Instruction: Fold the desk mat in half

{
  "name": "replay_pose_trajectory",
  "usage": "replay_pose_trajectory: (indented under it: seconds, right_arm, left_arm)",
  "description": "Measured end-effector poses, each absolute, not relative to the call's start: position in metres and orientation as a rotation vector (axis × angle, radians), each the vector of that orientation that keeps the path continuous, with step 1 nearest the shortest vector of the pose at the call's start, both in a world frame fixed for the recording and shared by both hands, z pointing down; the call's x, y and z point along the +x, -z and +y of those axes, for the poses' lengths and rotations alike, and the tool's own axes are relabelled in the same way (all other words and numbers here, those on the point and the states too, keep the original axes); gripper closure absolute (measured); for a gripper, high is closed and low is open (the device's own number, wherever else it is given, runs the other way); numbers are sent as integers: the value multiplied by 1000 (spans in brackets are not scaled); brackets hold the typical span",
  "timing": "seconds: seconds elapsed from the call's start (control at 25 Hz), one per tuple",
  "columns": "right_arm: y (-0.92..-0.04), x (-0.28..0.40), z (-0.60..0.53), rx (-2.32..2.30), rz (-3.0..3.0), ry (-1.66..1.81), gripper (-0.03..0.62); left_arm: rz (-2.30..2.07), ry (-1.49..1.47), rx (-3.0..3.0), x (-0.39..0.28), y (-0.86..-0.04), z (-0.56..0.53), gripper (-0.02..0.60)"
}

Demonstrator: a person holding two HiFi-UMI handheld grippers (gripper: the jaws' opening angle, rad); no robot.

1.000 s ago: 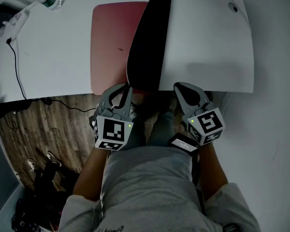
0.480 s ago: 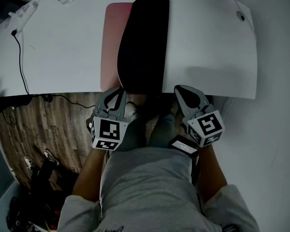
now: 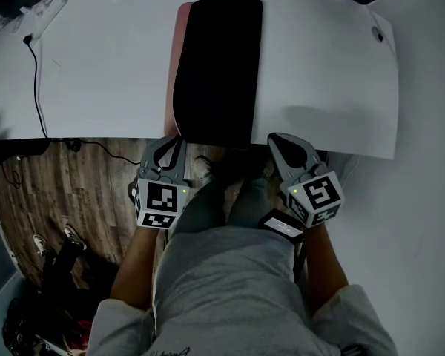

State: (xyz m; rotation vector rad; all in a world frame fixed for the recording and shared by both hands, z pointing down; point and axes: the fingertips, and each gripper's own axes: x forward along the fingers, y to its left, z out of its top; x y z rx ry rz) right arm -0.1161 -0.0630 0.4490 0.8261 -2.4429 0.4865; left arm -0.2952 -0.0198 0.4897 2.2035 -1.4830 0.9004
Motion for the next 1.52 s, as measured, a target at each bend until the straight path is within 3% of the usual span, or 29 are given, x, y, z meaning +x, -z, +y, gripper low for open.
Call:
replay_pose_trajectory:
  seconds: [1.52]
  right_arm:
    - [-464, -132, -55, 767, -2423, -487, 587]
  left_arm:
    - [-1455, -822, 2005, -321, -551, -4, 532]
